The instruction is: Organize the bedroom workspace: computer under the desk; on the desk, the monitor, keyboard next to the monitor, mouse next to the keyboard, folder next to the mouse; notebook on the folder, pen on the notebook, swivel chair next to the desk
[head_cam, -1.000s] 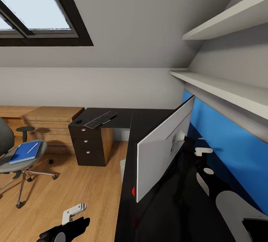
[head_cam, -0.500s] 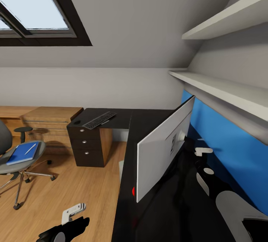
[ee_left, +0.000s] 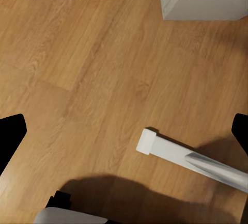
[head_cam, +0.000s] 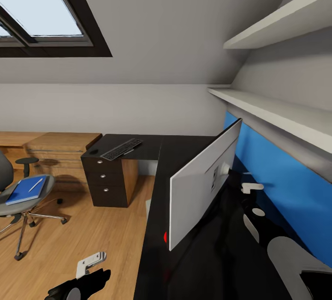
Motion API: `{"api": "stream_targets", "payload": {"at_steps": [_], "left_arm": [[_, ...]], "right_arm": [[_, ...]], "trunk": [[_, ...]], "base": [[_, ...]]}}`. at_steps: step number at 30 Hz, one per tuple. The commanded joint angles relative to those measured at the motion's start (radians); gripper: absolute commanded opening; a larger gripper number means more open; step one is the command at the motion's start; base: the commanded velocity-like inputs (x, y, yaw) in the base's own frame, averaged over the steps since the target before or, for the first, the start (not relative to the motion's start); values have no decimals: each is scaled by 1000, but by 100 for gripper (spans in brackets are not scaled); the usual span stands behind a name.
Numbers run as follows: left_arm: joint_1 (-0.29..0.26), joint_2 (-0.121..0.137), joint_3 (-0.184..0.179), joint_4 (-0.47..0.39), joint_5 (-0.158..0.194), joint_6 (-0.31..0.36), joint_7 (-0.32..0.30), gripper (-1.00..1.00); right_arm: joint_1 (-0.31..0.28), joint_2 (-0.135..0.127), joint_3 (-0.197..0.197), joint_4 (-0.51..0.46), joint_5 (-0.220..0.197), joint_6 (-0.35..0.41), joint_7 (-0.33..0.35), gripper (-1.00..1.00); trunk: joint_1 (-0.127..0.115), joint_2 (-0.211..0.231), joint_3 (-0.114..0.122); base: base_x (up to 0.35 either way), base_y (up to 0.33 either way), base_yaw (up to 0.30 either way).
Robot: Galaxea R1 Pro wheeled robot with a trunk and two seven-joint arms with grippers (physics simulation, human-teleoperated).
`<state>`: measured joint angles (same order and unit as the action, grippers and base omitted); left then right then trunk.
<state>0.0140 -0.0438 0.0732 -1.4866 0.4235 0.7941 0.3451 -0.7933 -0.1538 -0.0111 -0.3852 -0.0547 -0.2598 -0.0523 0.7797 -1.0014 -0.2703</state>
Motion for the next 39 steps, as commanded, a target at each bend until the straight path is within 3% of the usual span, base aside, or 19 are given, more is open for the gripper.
{"api": "stream_targets", "payload": {"at_steps": [1, 39], "left_arm": [[0, -1, 1, -1, 11, 3, 8, 100], [0, -1, 7, -1, 11, 3, 8, 100]], "right_arm": [[-1, 0, -1, -1, -7, -4, -2, -100], [-1, -1, -1, -2, -11, -3, -7, -100]], "trunk": [[0, -1, -1], [0, -1, -1]], "base": [[0, -10, 0], [0, -25, 0]]}}
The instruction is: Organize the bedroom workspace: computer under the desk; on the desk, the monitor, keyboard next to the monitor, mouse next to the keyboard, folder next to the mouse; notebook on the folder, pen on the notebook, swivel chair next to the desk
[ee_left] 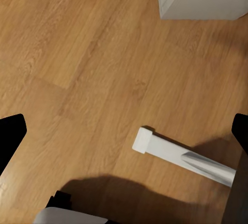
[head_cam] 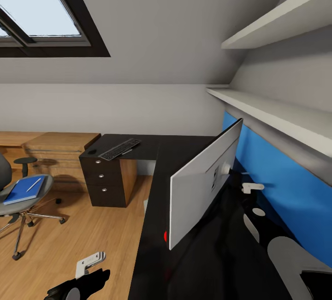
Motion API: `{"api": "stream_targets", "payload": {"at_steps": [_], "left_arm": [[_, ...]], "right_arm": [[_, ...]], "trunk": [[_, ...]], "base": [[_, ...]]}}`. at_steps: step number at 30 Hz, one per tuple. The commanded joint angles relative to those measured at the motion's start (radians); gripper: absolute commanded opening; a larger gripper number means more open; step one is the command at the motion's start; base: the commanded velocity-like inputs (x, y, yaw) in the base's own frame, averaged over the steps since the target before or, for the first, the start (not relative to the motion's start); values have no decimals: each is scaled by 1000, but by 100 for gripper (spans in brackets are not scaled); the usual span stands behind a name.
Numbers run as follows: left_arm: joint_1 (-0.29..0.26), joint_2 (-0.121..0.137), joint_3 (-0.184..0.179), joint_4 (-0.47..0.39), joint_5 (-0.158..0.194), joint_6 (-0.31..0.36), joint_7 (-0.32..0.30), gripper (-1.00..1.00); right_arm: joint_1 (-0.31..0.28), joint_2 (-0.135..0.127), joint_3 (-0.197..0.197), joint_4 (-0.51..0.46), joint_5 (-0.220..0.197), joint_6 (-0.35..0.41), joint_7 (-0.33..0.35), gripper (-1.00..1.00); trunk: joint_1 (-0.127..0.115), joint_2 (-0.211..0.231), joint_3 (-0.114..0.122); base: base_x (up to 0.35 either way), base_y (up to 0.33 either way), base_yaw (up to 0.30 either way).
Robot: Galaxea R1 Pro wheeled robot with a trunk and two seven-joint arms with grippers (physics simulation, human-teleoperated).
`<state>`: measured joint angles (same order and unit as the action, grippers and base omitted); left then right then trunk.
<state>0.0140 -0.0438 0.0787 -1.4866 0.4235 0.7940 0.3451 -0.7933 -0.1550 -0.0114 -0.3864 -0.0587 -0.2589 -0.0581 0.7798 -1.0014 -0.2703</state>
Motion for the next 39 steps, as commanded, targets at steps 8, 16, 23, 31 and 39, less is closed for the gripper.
{"api": "stream_targets", "payload": {"at_steps": [8, 16, 23, 31, 39], "left_arm": [[0, -1, 1, -1, 11, 2, 8, 100], [0, -1, 1, -1, 10, 3, 8, 100], [0, -1, 1, -1, 10, 4, 8, 100], [0, -1, 2, -1, 10, 4, 9, 100], [0, -1, 2, -1, 10, 4, 9, 100]], "right_arm": [[-1, 1, -1, -2, -7, -4, -2, -100], [-1, 2, -2, -2, -7, -4, -1, -100], [-1, 1, -1, -2, -7, -2, -2, -100], [-1, 2, -1, 0, -4, -5, -2, -100], [-1, 3, -1, 0, -4, -5, -2, -100]], "trunk": [[0, -1, -1], [0, -1, -1], [0, -1, -1], [0, -1, -1], [0, -1, 1]], "base": [[0, 0, 0], [0, 0, 0], [0, 0, 0], [0, 0, -8], [0, 0, -130]]}}
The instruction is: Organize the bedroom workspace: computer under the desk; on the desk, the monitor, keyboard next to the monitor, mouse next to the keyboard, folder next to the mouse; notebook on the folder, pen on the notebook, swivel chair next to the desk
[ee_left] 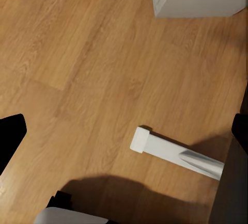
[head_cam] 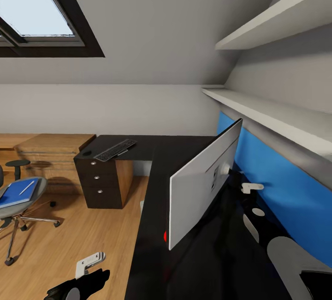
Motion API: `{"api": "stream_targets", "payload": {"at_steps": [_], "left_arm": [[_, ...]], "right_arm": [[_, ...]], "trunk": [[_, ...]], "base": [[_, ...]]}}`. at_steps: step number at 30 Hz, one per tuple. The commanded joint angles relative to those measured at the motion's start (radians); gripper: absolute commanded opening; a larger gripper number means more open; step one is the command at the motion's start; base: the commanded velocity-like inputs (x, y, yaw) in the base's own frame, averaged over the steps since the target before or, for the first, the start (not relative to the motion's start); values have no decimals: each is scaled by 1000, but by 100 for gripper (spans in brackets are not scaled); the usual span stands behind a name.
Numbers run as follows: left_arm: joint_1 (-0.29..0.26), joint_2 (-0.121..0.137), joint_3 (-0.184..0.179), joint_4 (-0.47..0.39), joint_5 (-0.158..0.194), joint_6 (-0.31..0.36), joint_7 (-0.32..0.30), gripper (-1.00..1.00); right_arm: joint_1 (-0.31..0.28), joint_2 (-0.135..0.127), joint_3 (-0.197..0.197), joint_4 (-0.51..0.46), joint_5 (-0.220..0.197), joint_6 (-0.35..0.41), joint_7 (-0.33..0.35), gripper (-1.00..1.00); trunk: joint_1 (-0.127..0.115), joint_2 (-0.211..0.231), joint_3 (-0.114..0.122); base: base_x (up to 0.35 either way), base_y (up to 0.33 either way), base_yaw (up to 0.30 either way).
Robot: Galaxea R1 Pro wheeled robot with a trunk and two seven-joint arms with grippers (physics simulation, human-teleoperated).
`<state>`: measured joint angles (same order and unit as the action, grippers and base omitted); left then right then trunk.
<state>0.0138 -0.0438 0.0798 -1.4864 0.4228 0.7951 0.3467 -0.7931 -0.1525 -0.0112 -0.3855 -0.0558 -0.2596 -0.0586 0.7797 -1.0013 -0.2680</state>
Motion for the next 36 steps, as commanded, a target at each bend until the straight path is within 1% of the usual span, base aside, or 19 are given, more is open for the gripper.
{"api": "stream_targets", "payload": {"at_steps": [1, 6, 15, 22, 36], "left_arm": [[0, -1, 1, -2, 11, 3, 8, 100], [0, 0, 3, -2, 11, 4, 8, 100], [0, -1, 21, -2, 11, 4, 8, 100], [0, -1, 22, -2, 11, 4, 8, 100], [0, -1, 21, -2, 11, 4, 6, 100]], "right_arm": [[-2, 0, -1, -1, -7, -4, -1, -100], [-2, 1, -1, -1, -6, -4, 0, -100], [-2, 1, -1, 0, -6, -4, 1, -100], [-2, 1, -1, -1, -6, -4, 1, -100], [-2, 1, -1, -1, -6, 0, 5, -100]], "trunk": [[0, -1, -1], [0, -1, -1], [0, -1, -1], [0, -1, -1], [0, -1, -1]], "base": [[0, 0, -144], [0, 0, -50], [0, 0, -38], [0, 0, -107], [0, 0, -8]]}}
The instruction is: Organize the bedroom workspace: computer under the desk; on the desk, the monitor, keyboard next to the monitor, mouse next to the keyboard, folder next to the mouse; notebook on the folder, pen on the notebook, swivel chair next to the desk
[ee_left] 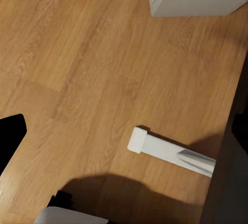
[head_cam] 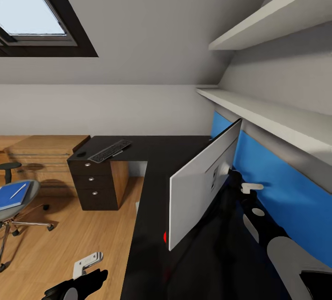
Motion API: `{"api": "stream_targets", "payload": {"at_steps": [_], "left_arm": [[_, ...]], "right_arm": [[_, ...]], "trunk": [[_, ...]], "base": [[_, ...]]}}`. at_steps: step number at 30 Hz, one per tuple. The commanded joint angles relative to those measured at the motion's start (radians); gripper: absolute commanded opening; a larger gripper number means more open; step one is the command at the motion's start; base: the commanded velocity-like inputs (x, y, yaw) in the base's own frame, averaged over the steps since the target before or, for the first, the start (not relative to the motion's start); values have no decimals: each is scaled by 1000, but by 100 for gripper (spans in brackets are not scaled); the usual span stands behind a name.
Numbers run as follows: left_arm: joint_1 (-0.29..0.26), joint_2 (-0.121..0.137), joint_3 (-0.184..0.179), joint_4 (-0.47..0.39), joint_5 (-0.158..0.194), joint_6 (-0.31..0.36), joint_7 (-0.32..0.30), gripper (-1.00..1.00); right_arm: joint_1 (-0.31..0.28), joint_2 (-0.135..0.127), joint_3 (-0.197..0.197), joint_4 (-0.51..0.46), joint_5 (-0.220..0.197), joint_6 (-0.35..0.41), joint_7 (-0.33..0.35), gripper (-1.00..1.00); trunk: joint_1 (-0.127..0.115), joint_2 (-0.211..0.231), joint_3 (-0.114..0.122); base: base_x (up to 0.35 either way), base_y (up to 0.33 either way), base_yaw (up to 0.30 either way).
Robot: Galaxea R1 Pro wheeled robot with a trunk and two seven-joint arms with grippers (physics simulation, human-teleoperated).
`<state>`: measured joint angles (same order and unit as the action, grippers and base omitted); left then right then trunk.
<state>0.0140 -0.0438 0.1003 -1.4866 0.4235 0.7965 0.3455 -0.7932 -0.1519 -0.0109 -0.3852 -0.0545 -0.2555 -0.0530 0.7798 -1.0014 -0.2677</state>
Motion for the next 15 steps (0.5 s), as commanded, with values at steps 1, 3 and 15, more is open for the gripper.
{"api": "stream_targets", "payload": {"at_steps": [1, 3, 15], "left_arm": [[0, -1, 1, -1, 11, 3, 8, 100], [0, -1, 1, -1, 11, 3, 7, 100], [0, -1, 1, -1, 11, 3, 7, 100]], "right_arm": [[-1, 0, -1, -1, -7, -4, -1, -100], [-1, 0, -1, -1, -7, -4, 0, -100], [-1, 3, 0, -1, -7, -4, -4, -100]], "trunk": [[0, -1, -1], [0, -1, -1], [0, -1, -1]], "base": [[0, 0, 0], [0, 0, 0], [0, 0, 0]]}}
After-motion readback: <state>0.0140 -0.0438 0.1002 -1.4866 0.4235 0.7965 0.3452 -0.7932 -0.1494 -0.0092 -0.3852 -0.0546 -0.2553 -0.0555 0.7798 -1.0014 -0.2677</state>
